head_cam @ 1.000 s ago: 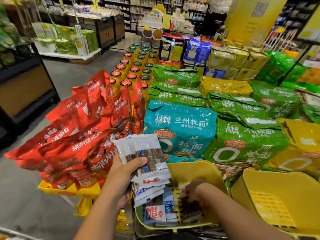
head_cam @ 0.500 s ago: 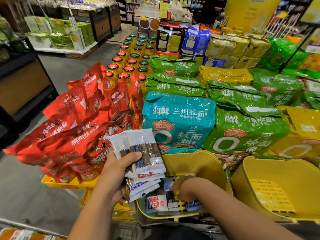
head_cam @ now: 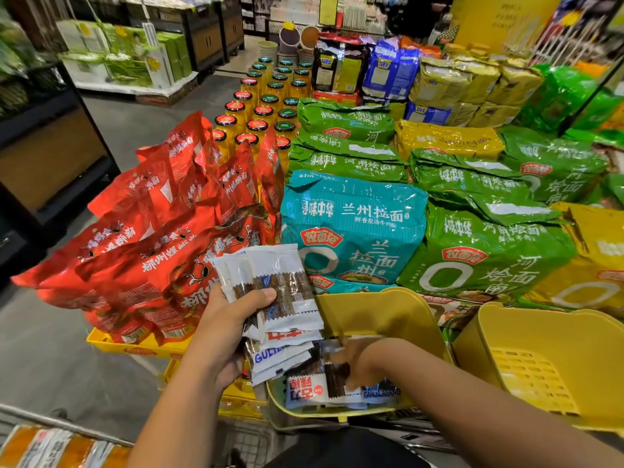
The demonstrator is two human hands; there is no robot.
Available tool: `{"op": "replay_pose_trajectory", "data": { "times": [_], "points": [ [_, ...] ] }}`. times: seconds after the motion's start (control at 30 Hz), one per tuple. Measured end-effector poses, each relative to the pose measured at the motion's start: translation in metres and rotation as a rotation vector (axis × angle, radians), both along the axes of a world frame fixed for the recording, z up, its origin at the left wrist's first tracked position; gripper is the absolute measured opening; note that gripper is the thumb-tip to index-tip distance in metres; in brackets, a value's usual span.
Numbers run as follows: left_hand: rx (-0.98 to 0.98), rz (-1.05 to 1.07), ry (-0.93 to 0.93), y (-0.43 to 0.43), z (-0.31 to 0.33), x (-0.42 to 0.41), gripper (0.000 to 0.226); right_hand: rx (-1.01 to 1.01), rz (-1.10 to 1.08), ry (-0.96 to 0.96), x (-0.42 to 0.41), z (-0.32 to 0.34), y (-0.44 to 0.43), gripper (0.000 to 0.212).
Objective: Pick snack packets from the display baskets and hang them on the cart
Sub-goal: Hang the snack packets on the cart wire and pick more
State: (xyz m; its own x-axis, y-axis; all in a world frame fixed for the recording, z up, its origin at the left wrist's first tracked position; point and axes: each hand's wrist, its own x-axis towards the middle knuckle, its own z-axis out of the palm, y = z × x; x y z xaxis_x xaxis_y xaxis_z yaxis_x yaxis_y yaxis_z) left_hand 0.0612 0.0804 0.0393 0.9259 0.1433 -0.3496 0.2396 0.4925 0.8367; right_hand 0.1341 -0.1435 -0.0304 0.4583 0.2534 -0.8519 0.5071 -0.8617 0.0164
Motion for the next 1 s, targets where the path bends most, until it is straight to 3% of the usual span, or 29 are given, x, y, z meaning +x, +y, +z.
{"op": "replay_pose_trajectory", "data": {
  "times": [0.1,0.2,0.3,0.37,0.47,0.53,0.6,0.67,0.77,0.83,1.0],
  "points": [
    [0.005,0.002,0.012,-0.001,-0.002,0.001,0.075,-0.020,0.014,0.044,-0.005,0.011,0.001,0.075],
    [0.005,-0.002,0.027,-0.003,-0.002,0.002,0.085,0.086,-0.061,0.106,-0.004,0.017,0.005,0.068],
    [0.010,-0.026,0.020,-0.008,-0.002,0.002,0.076,0.035,0.022,0.187,-0.002,0.007,0.002,0.074],
    [0.009,-0.060,0.013,-0.013,0.000,0.002,0.072,0.133,-0.093,0.131,0.003,0.016,-0.003,0.053],
    [0.001,-0.092,-0.009,-0.017,0.003,0.001,0.071,0.625,-0.591,0.033,0.007,0.041,-0.013,0.039],
    [0.002,-0.071,-0.001,-0.019,0.001,0.001,0.074,1.109,-1.038,0.244,0.002,0.059,-0.012,0.042],
    [0.024,-0.046,0.020,-0.023,-0.002,0.003,0.086,1.337,-1.197,0.475,-0.005,0.074,-0.005,0.051],
    [-0.002,-0.007,0.043,-0.028,-0.002,0.004,0.091,1.357,-1.133,0.447,-0.010,0.078,0.004,0.049],
    [-0.149,-0.045,0.113,-0.028,-0.002,0.000,0.070,1.337,-1.172,0.424,-0.011,0.072,0.007,0.045],
    [-0.194,-0.070,0.160,-0.022,-0.005,-0.003,0.069,1.343,-1.207,0.486,-0.013,0.069,0.003,0.049],
    [-0.059,-0.096,0.093,-0.019,-0.007,-0.011,0.075,1.371,-1.216,0.589,-0.019,0.064,0.004,0.048]
  ]
}}
